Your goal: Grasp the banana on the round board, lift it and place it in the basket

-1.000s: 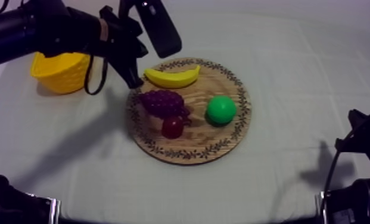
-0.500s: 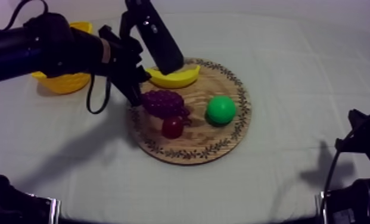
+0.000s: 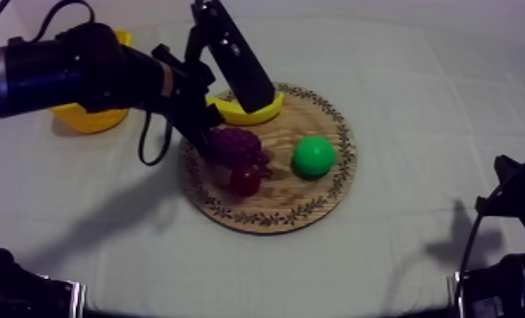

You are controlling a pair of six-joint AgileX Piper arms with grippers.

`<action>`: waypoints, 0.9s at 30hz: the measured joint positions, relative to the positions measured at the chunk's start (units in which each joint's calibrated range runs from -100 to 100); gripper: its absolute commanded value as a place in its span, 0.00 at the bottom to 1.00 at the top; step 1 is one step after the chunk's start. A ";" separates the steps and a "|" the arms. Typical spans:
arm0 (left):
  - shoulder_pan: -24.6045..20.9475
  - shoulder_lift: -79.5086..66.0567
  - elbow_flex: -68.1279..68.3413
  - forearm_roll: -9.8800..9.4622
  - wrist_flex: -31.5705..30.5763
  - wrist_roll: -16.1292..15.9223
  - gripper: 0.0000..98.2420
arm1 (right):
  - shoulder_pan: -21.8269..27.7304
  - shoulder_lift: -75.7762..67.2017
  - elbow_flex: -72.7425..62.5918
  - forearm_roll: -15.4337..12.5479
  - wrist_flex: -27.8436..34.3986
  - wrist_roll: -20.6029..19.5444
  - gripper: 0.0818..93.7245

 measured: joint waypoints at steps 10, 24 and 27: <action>-0.72 8.79 -5.48 0.88 0.21 -1.20 0.46 | 0.00 0.00 0.00 0.00 0.00 0.00 0.00; -1.00 20.76 -15.75 2.66 2.28 -5.61 0.44 | 0.00 0.00 0.00 0.00 0.08 -0.12 0.00; -0.72 23.38 -19.11 2.76 3.81 -6.73 0.44 | 0.00 0.00 0.00 0.00 0.08 -0.06 0.00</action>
